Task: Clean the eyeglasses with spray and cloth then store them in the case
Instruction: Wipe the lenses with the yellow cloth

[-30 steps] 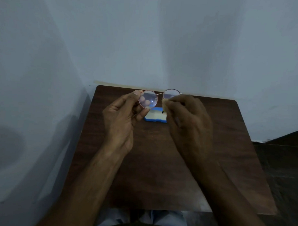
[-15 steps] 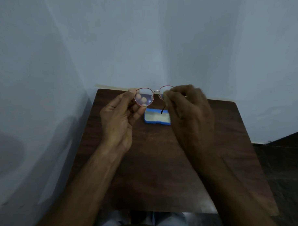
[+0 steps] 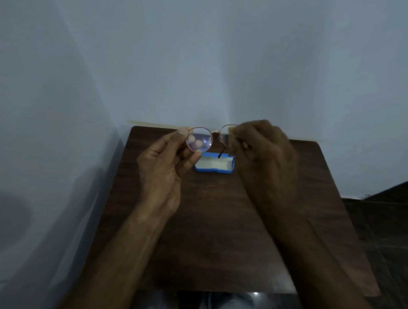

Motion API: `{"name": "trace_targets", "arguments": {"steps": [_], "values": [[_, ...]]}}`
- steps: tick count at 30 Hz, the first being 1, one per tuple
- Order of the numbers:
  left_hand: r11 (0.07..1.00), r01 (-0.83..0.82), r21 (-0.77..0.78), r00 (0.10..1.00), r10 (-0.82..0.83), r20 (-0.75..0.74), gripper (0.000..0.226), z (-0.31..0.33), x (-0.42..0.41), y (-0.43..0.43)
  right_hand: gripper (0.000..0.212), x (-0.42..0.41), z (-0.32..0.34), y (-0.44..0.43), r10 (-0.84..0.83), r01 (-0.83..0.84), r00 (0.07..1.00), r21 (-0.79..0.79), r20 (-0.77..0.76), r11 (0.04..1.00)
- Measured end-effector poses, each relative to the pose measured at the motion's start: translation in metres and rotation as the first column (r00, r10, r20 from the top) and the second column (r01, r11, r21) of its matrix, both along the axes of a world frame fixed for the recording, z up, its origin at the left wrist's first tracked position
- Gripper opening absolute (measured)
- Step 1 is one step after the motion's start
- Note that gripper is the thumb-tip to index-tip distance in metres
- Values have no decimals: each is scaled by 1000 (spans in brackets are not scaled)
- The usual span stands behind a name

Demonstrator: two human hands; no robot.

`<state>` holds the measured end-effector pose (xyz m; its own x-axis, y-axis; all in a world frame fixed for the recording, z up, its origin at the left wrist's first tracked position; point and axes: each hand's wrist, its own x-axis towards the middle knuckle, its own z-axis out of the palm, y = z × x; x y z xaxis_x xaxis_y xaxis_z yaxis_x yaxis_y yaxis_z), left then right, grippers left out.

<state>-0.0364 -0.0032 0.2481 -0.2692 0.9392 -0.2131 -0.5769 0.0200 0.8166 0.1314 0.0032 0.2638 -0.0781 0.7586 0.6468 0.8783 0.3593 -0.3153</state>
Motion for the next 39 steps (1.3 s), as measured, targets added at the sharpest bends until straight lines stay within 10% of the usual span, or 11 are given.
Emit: {"name": "trace_targets", "arguments": {"steps": [39], "values": [[998,-11,66,1000,12,-15,12,14,6,6,5,5,10,2,14,-13,999,41,-32,999]]}}
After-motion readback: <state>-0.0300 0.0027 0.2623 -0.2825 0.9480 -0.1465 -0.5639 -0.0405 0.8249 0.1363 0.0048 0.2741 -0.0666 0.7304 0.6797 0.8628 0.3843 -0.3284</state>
